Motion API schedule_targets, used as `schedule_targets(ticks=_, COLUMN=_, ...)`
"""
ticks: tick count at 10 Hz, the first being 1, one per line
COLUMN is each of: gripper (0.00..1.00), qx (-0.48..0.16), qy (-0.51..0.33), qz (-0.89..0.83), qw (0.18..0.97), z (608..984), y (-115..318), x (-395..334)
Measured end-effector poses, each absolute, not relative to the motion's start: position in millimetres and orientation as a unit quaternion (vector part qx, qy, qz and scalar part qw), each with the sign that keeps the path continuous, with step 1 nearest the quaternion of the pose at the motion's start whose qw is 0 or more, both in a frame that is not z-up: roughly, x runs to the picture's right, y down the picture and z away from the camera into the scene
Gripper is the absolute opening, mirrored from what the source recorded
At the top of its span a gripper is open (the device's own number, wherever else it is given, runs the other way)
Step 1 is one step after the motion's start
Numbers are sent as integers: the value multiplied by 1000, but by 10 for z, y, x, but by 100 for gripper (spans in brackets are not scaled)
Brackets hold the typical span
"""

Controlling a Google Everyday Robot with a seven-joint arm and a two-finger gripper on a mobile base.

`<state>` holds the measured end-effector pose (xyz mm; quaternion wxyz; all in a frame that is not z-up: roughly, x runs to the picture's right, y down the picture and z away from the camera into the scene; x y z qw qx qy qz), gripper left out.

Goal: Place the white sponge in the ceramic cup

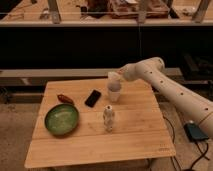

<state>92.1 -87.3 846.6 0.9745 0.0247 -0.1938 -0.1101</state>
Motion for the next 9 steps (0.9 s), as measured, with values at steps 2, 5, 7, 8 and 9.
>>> schedule_targets(ticks=2, gripper=48, qx=24, qy=-193, qz=-113, qw=974, z=8490, y=-859, x=875)
schedule_targets(ticks=5, gripper=16, qx=17, qy=-208, qz=-97, qw=973, z=8547, y=-803, x=954)
schedule_targets(ticks=7, gripper=1, qx=19, qy=-207, qz=-105, qw=972, z=8552, y=-835, x=880)
schedule_targets(ticks=8, gripper=0, qx=20, qy=-206, qz=-105, qw=973, z=8566, y=-805, x=845)
schedule_targets(ticks=9, gripper=0, qx=20, qy=-208, qz=-104, qw=972, z=8599, y=-783, x=819)
